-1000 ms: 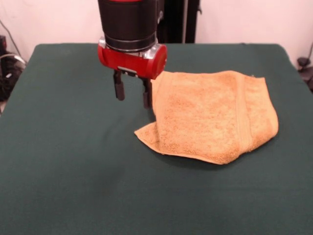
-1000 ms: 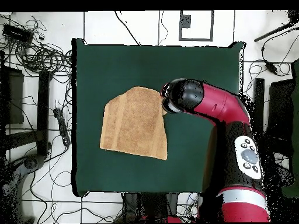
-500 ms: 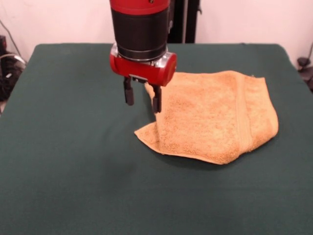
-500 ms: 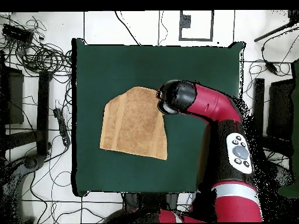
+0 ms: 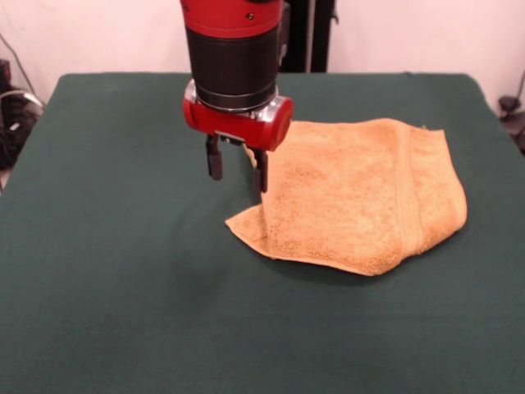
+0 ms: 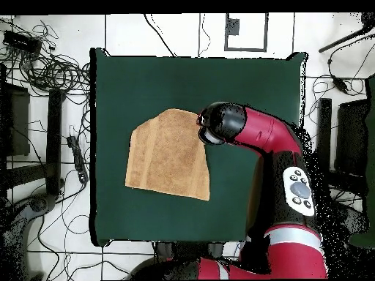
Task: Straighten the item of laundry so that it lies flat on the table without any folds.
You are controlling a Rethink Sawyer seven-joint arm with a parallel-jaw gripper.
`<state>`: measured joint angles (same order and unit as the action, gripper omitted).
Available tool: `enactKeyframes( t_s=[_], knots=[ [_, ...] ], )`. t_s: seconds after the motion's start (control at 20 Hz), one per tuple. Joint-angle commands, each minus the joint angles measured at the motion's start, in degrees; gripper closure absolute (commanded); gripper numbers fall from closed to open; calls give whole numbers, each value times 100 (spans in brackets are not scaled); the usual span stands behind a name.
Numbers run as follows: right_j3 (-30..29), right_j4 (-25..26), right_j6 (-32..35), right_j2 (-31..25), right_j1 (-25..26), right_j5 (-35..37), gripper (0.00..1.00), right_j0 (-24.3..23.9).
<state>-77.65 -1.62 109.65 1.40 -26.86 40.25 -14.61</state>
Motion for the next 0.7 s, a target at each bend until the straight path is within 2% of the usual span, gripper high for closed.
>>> enactKeyframes(
  t_s=[0.05,0.3,0.7],
  knots=[
    [-196,-402,1385,-124,17,-102,0,211],
    [-307,-482,1310,-140,-9,-153,0,179],
    [-152,-609,1431,-55,133,-199,0,271]
  ],
)
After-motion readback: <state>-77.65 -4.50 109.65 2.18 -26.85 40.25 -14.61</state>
